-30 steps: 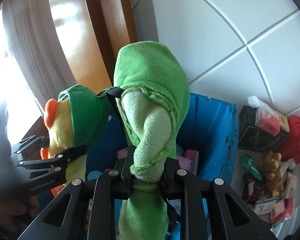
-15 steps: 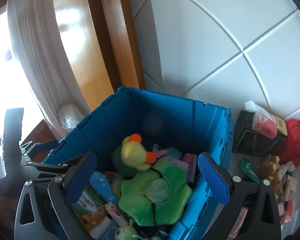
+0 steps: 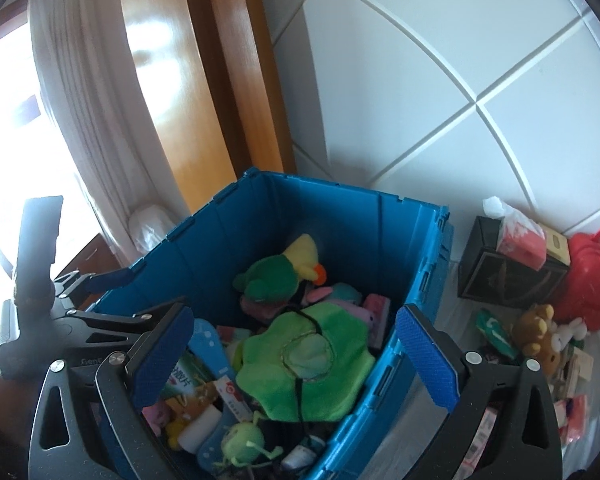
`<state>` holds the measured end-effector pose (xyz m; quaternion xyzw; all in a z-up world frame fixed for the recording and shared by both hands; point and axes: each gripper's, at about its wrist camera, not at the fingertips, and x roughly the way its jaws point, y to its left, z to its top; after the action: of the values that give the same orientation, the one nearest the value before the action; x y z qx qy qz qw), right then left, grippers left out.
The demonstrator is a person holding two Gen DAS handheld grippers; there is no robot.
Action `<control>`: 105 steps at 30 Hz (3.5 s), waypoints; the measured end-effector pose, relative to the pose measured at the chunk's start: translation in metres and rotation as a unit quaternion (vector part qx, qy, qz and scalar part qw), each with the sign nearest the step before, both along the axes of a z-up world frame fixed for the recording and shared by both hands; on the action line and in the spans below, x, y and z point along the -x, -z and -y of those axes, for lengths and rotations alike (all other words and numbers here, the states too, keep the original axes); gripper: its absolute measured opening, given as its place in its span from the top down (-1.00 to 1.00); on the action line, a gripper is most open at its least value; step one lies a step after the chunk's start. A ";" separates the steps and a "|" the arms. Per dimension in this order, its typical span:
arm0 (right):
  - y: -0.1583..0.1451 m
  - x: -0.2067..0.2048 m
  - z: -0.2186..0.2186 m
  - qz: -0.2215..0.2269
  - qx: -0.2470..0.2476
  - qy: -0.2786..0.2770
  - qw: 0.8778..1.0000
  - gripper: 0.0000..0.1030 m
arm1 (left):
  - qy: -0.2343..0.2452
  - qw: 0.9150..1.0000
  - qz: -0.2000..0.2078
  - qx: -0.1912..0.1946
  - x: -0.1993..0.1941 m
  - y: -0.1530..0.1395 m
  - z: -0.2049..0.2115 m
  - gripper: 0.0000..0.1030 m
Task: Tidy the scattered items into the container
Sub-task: 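Move both open tools from the crate back toward the items on the bed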
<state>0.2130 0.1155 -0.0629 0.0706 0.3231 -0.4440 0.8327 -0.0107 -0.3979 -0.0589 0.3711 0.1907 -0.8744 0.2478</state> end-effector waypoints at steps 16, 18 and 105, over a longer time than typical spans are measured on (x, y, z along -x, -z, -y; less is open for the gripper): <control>-0.013 0.084 -0.033 0.014 -0.008 0.003 1.000 -0.99 | 0.022 0.999 -0.007 0.026 0.006 -0.031 -0.094 -1.00; -0.015 0.095 -0.035 0.014 -0.009 0.005 1.000 -0.99 | 0.022 0.999 -0.007 0.028 0.010 -0.033 -0.105 -1.00; 0.145 0.648 0.028 -0.030 -0.190 0.363 0.912 -0.99 | 0.187 0.969 0.162 -0.018 0.279 0.285 -0.401 -1.00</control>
<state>-0.4355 0.0877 -0.2084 0.3261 0.3782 -0.6479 0.5752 -0.2901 0.0033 -0.3442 0.5415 0.0907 -0.8298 0.1005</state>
